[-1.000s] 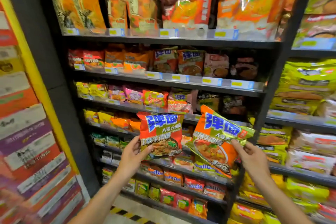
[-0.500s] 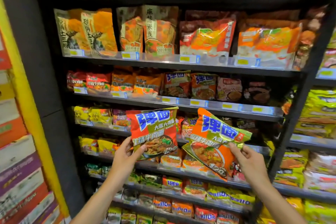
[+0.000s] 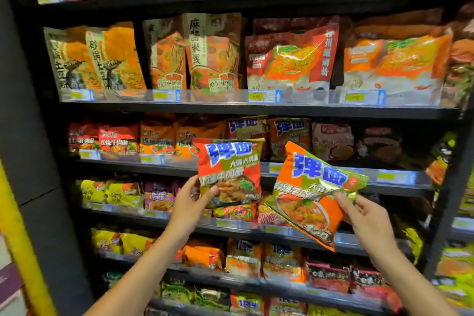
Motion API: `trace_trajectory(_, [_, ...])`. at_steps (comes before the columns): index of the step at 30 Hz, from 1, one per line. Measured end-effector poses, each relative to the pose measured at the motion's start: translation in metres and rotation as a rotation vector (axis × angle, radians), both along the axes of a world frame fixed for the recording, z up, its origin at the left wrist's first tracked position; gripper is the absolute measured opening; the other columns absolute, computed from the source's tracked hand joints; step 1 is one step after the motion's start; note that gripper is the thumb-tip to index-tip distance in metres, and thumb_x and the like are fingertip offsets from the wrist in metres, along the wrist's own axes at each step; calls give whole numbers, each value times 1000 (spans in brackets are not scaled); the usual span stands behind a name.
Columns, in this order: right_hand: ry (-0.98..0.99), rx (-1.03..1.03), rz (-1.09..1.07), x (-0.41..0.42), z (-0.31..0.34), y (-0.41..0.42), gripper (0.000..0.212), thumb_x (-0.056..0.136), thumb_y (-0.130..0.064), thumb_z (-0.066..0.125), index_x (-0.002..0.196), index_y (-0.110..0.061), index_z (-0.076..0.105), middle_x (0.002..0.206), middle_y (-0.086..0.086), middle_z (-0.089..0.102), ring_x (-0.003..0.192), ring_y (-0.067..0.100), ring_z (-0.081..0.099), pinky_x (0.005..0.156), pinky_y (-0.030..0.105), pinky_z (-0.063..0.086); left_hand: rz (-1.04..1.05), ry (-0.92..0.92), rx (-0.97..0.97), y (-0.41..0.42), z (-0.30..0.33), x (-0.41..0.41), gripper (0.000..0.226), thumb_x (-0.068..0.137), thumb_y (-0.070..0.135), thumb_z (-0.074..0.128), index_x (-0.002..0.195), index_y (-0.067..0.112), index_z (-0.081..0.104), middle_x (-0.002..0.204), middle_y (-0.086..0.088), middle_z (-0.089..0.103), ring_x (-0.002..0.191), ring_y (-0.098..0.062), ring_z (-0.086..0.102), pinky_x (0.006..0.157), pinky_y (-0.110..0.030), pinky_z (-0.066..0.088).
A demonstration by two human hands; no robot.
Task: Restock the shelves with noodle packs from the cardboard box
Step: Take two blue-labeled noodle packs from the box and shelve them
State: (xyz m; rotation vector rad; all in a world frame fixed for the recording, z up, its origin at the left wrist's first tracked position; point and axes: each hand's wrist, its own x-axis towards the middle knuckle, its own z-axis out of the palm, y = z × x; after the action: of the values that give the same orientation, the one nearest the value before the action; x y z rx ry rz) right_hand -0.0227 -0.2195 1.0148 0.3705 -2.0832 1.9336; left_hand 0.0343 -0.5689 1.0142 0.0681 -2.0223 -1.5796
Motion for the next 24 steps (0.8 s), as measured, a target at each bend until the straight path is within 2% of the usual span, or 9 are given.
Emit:
trace_trajectory(4, [14, 36, -6, -33, 11, -1, 35, 87, -41, 64, 88, -7, 73, 83, 3, 77, 74, 8, 70, 77, 29, 54, 0, -16, -69, -11, 18, -51, 61, 90, 45, 66, 145, 27, 46, 142, 12, 50, 127, -4, 46, 100, -27, 40])
trace_trajectory(7, [26, 48, -33, -49, 15, -5, 43, 88, -41, 64, 91, 2, 69, 83, 10, 76, 74, 15, 71, 73, 25, 54, -15, -28, -16, -18, 25, -84, 66, 88, 48, 69, 144, 23, 46, 140, 6, 52, 130, -13, 46, 103, -36, 43])
trace_trajectory(10, [33, 43, -63, -57, 17, -11, 57, 84, -48, 67, 94, 8, 65, 90, 20, 73, 79, 31, 70, 80, 42, 55, -29, -18, 2, -19, 32, -111, 50, 92, 38, 68, 136, 21, 51, 127, 13, 55, 117, 2, 52, 91, -21, 44])
trace_trajectory(12, [20, 67, -101, -58, 20, -16, 64, 83, -52, 66, 95, 11, 62, 89, 22, 72, 82, 36, 70, 89, 55, 52, -62, 7, 42, -21, 37, -131, 36, 94, 29, 67, 127, 18, 58, 120, 10, 64, 113, 0, 59, 77, -13, 49])
trace_trajectory(14, [-1, 66, -133, -56, 21, -21, 63, 81, -54, 66, 94, 8, 64, 85, 15, 74, 82, 30, 72, 90, 55, 52, -67, 13, 80, -23, 45, -149, 33, 94, 25, 67, 124, 13, 60, 116, 4, 67, 110, -9, 63, 68, -11, 51])
trace_trajectory(16, [-23, 71, -166, -55, 23, -27, 69, 79, -60, 67, 95, 7, 64, 86, 17, 74, 84, 37, 71, 89, 56, 52, -47, -1, 61, -22, 52, -166, 36, 94, 24, 67, 125, 10, 56, 111, 9, 62, 100, -3, 60, 68, -8, 46])
trace_trajectory(21, [3, 89, -235, -56, 21, -33, 89, 75, -72, 67, 95, 14, 57, 89, 31, 65, 87, 48, 62, 71, 43, 46, 18, -93, -37, -25, 61, -206, 60, 94, 33, 66, 140, 3, 42, 136, -3, 49, 130, -21, 45, 99, -37, 42])
trace_trajectory(22, [4, 90, -240, -55, 20, -34, 91, 73, -73, 68, 96, 14, 56, 91, 32, 65, 86, 49, 61, 72, 43, 45, 31, -132, -38, -24, 62, -211, 56, 95, 31, 65, 136, 0, 42, 131, -5, 50, 126, -23, 46, 95, -37, 43])
trace_trajectory(24, [6, 66, -227, -54, 19, -33, 89, 72, -71, 70, 97, 14, 58, 91, 29, 67, 80, 44, 65, 74, 47, 48, 92, -182, -139, -21, 63, -220, 24, 97, 22, 62, 99, 3, 48, 95, -4, 48, 97, -25, 47, 67, -34, 38])
